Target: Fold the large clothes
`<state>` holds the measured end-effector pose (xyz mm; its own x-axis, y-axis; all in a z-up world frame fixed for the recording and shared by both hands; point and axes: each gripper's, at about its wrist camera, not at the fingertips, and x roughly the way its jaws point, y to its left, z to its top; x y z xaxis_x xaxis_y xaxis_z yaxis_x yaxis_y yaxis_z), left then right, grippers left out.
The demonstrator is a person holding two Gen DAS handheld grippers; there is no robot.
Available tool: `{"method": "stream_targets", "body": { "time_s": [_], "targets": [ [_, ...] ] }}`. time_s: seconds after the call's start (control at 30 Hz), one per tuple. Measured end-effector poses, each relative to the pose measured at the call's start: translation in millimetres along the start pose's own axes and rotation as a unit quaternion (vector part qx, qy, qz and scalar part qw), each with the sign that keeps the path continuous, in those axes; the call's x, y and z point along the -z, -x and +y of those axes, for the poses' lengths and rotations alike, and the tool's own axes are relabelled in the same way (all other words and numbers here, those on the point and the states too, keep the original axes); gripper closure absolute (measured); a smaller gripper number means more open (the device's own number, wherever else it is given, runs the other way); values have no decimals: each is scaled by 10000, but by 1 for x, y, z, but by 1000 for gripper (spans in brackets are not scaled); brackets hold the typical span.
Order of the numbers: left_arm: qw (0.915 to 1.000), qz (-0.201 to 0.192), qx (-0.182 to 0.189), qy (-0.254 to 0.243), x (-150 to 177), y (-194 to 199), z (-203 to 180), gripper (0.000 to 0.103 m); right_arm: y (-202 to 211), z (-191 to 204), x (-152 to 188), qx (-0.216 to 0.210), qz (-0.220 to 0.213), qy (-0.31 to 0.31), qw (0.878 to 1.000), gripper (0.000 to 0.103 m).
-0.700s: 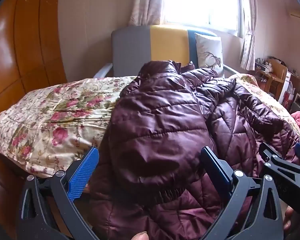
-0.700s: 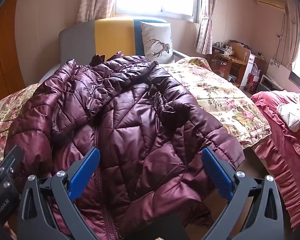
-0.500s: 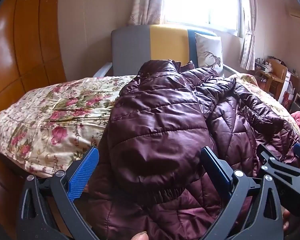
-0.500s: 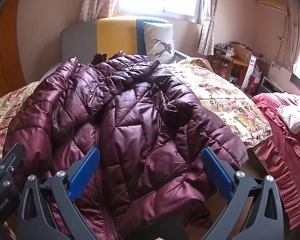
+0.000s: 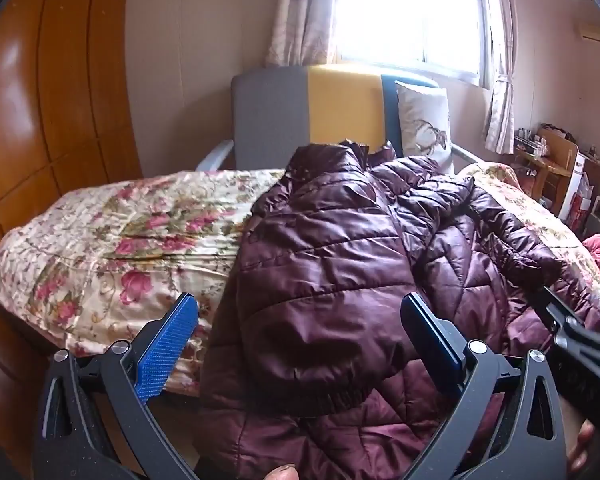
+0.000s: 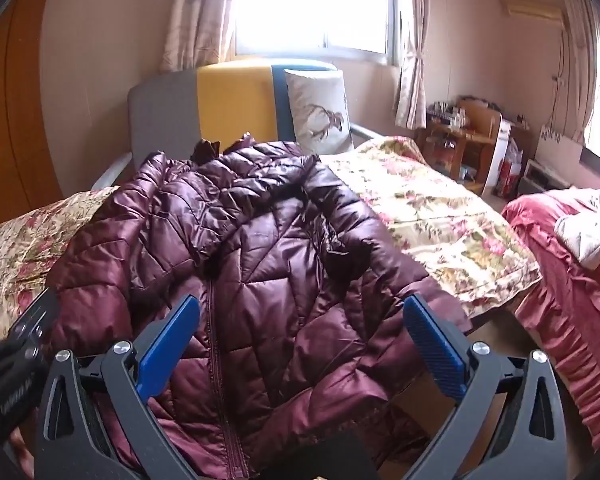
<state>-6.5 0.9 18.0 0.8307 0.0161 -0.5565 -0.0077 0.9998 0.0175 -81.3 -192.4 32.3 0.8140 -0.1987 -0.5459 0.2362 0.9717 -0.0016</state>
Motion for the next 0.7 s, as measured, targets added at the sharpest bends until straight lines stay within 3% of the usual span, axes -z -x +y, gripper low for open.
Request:
{"method": "stream_targets", "body": {
  "time_s": [0.7],
  "targets": [
    [9999, 120, 52, 86, 6, 2, 5, 3, 4, 2, 8, 84, -55, 169, 9998, 2]
  ]
}}
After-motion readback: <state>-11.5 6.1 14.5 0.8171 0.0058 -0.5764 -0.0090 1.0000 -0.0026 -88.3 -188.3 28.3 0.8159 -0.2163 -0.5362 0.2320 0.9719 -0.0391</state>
